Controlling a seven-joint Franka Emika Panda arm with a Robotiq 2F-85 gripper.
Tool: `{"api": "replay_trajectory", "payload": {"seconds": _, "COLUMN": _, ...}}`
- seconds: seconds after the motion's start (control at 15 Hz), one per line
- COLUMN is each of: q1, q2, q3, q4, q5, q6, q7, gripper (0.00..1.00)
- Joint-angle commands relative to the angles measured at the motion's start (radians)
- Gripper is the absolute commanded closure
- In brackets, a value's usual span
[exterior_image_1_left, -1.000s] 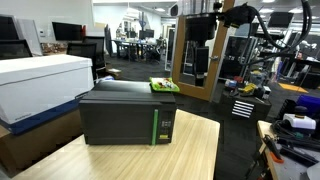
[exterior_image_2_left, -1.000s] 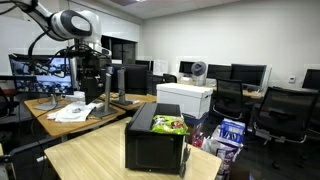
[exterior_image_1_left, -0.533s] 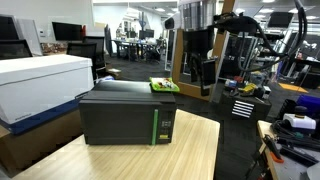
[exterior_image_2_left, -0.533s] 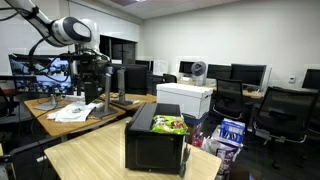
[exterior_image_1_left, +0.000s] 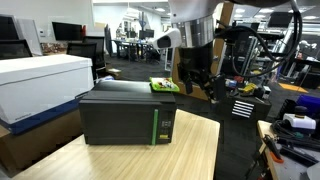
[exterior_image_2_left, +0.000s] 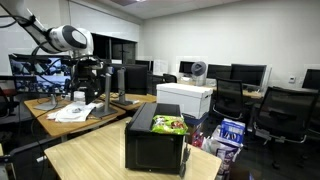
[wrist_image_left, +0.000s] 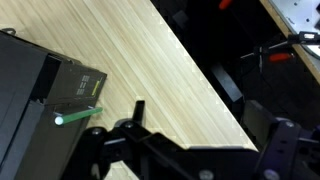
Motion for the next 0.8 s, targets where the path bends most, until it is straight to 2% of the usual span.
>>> {"api": "replay_trajectory", "payload": {"seconds": 0.0, "q1": 0.012, "q2": 0.050, "q3": 0.020, "q4": 0.030, "q5": -0.064, "q6": -0.032, "q7": -0.117, "gripper": 0.00}}
{"api": "replay_trajectory", "payload": {"seconds": 0.27, "q1": 0.035, "q2": 0.074, "q3": 0.054, "q4": 0.041, "q5": -0.136, "q6": -0.030, "q7": -0.216, "gripper": 0.00}}
{"api": "replay_trajectory", "payload": {"seconds": 0.73, "q1": 0.078, "q2": 0.151, "q3": 0.112, "q4": 0.088, "q5": -0.343, "q6": -0.004, "q7": -0.331, "gripper": 0.00}}
